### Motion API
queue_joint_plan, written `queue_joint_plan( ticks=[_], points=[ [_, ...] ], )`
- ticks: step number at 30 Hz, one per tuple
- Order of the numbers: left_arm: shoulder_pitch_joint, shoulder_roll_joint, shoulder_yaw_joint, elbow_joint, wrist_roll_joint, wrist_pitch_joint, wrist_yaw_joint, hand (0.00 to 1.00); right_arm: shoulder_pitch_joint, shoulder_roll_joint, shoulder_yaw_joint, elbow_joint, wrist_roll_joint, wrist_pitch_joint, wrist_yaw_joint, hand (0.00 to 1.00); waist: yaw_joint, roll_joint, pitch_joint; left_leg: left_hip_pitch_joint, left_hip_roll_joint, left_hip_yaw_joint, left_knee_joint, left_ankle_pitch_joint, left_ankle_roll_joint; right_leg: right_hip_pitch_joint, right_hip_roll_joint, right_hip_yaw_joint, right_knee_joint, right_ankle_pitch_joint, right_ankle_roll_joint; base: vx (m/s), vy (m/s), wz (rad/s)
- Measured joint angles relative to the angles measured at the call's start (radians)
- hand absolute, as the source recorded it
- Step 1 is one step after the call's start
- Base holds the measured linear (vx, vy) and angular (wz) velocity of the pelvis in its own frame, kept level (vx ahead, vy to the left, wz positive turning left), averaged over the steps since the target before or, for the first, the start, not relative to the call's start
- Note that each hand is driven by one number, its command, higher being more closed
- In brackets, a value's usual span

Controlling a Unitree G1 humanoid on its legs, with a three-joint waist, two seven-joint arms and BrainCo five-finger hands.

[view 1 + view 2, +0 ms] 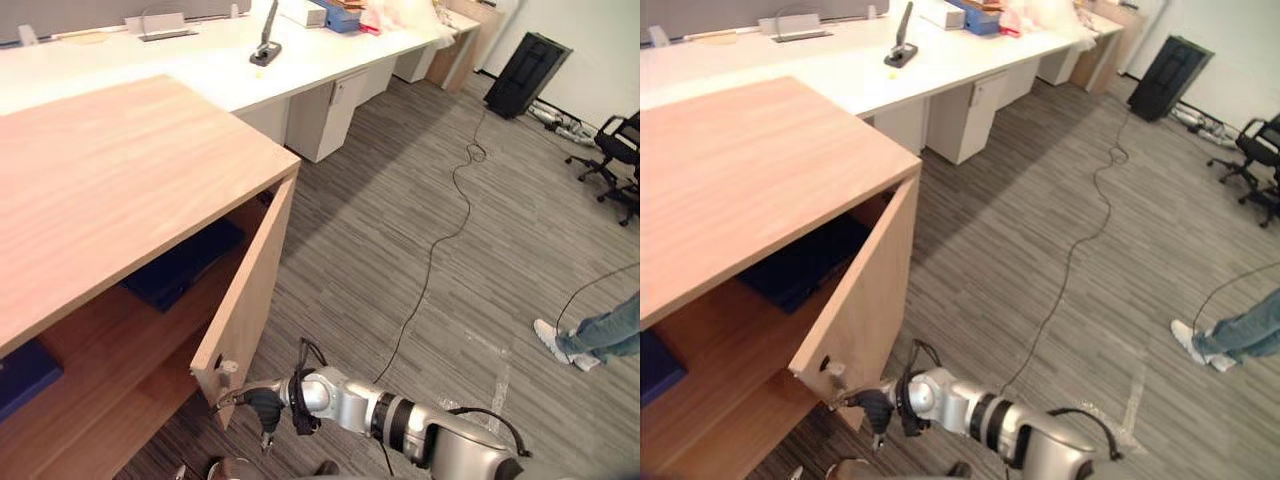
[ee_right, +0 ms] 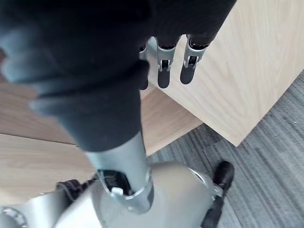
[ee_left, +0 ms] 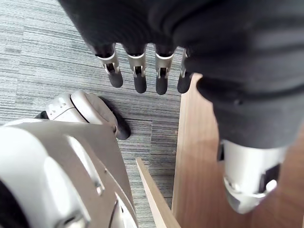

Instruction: Walk over to the cabinet, pick up the folder, carry it to the office cabinet, place the folder inside the office cabinet, then close the office cabinet door

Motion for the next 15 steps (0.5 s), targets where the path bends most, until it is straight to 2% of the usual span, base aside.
queue_joint_plan(
  ticks=[3, 6, 9, 10, 11, 12, 13, 14, 15],
  points=[
    [-0.001, 0.0, -0.005, 0.001, -0.001, -0.001, 0.001, 0.0, 0.024, 0.008, -0.051, 0.109, -0.057, 0.009, -0.03, 0.0, 0.004, 0.001, 0.001, -0.013, -0.013, -0.024, 0.0, -0.001, 0.001, 0.0, -0.01, -0.011, 0.0, -0.003, 0.005, -0.04, 0.04, 0.23],
    [-0.002, 0.0, -0.016, 0.0, -0.001, -0.005, 0.001, 0.0, 0.083, 0.02, -0.201, 0.213, -0.085, 0.033, -0.073, 0.0, 0.015, 0.004, 0.004, -0.011, -0.023, -0.039, -0.02, 0.01, -0.001, 0.003, -0.02, -0.028, 0.001, -0.011, 0.014, 0.0, 0.029, 0.18],
    [-0.012, -0.003, -0.045, 0.001, -0.001, -0.007, 0.001, 0.0, 0.144, 0.024, -0.396, 0.326, -0.096, 0.066, -0.137, 0.0, 0.017, 0.024, 0.018, -0.01, -0.041, -0.071, -0.039, 0.022, 0.003, 0.005, -0.044, -0.06, 0.027, -0.03, 0.027, 0.04, 0.049, 0.37],
    [-0.021, -0.009, -0.059, 0.0, 0.001, -0.008, 0.0, 0.0, 0.172, 0.016, -0.477, 0.367, -0.095, 0.083, -0.161, 0.0, 0.012, 0.044, 0.032, -0.008, -0.052, -0.098, -0.037, 0.02, 0.009, 0.003, -0.073, -0.086, 0.086, -0.062, 0.038, 0.08, 0.132, 0.66],
    [-0.028, -0.013, -0.078, 0.0, 0.002, -0.008, 0.0, 0.0, 0.199, 0.006, -0.552, 0.394, -0.092, 0.089, -0.175, 0.0, 0.005, 0.053, 0.037, -0.008, -0.067, -0.128, -0.037, 0.011, 0.028, -0.003, -0.109, -0.112, 0.155, -0.096, 0.053, 0.11, 0.193, 1.05],
    [-0.036, -0.01, -0.113, -0.002, 0.005, -0.011, -0.004, 0.0, 0.24, -0.003, -0.663, 0.422, -0.074, 0.102, -0.193, 0.0, -0.011, 0.068, 0.045, -0.012, -0.091, -0.176, -0.034, 0.012, 0.035, -0.016, -0.166, -0.142, 0.257, -0.139, 0.066, 0.12, 0.184, 1.05],
    [-0.04, -0.007, -0.129, -0.001, 0.011, -0.011, -0.004, 0.0, 0.258, -0.008, -0.719, 0.434, -0.057, 0.112, -0.205, 0.0, -0.018, 0.076, 0.05, -0.014, -0.104, -0.206, -0.033, 0.015, 0.038, -0.019, -0.195, -0.148, 0.311, -0.15, 0.068, 0.12, 0.17, 1.44],
    [-0.045, 0.001, -0.172, -0.002, 0.026, -0.012, -0.005, 0.0, 0.299, -0.019, -0.841, 0.44, -0.035, 0.124, -0.233, 0.0, -0.041, 0.095, 0.05, -0.029, -0.125, -0.272, -0.03, 0.02, 0.053, -0.046, -0.25, -0.124, 0.436, -0.169, 0.037, 0.12, 0.172, 1.71],
    [-0.048, 0.018, -0.232, -0.003, 0.05, -0.014, -0.005, 0.0, 0.335, -0.026, -0.955, 0.44, -0.006, 0.13, -0.27, 0.0, -0.059, 0.106, 0.054, -0.037, -0.147, -0.343, -0.032, 0.023, 0.083, -0.086, -0.294, -0.04, 0.567, -0.167, 0.008, 0.12, 0.171, 1.79]
  ],
)
